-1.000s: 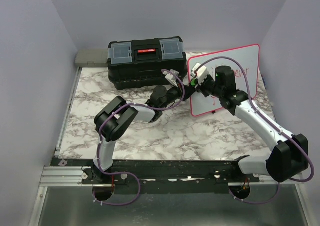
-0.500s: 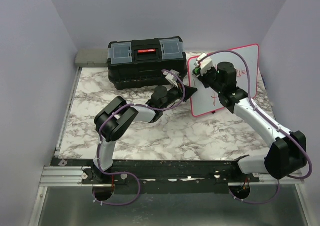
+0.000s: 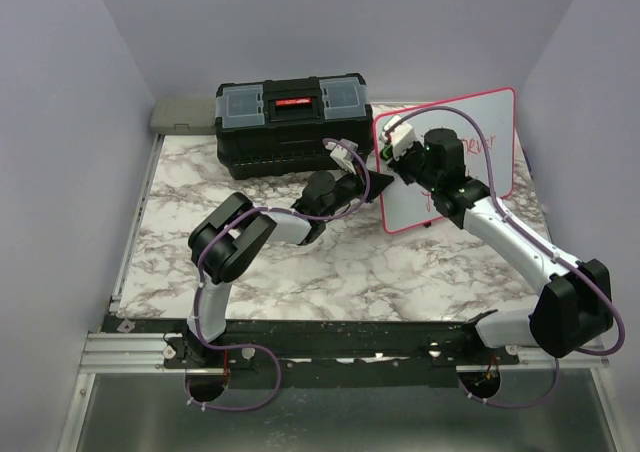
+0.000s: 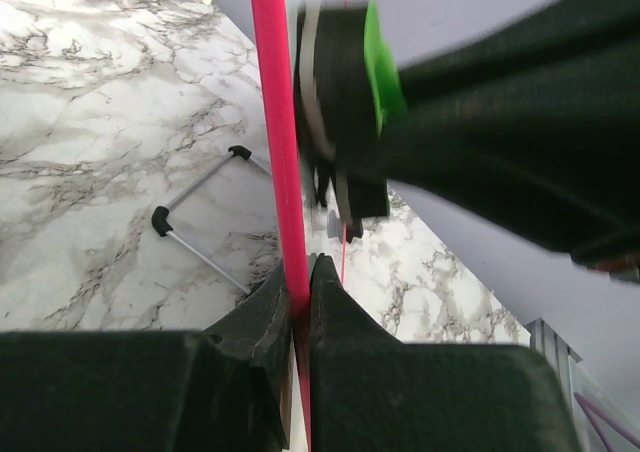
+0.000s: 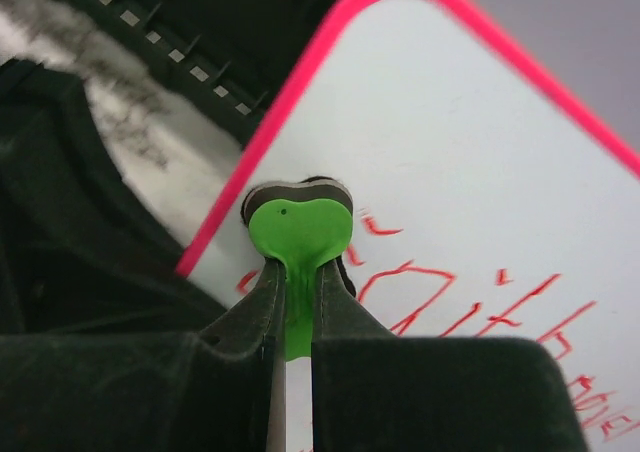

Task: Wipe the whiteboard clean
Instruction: Erase the whiteboard at the whiteboard stand.

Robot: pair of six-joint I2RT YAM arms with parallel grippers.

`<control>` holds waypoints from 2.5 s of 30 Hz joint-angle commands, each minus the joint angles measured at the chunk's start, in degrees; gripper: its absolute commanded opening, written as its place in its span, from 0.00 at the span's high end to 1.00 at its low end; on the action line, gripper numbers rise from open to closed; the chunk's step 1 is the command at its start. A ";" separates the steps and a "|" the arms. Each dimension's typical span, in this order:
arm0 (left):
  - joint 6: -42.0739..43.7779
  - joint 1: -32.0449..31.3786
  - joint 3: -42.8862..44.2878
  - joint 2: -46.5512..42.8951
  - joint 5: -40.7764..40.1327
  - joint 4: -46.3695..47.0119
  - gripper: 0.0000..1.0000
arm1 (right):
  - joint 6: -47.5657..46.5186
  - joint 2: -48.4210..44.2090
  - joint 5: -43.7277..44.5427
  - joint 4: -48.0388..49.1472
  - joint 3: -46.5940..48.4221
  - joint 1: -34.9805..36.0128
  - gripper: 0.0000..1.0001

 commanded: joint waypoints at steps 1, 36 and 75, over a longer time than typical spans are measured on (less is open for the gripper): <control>7.03 -0.39 -0.18 -0.46 0.95 -3.69 1.00 | 5.22 -0.66 9.35 11.24 1.35 -0.09 0.99; 7.15 -0.57 -0.14 -0.79 0.69 -3.10 1.00 | -12.00 -1.16 6.07 -10.47 -4.41 -1.20 0.99; 5.36 -0.48 0.02 -0.35 0.47 -2.87 1.00 | -10.48 -4.82 15.75 -1.29 -13.78 7.80 0.99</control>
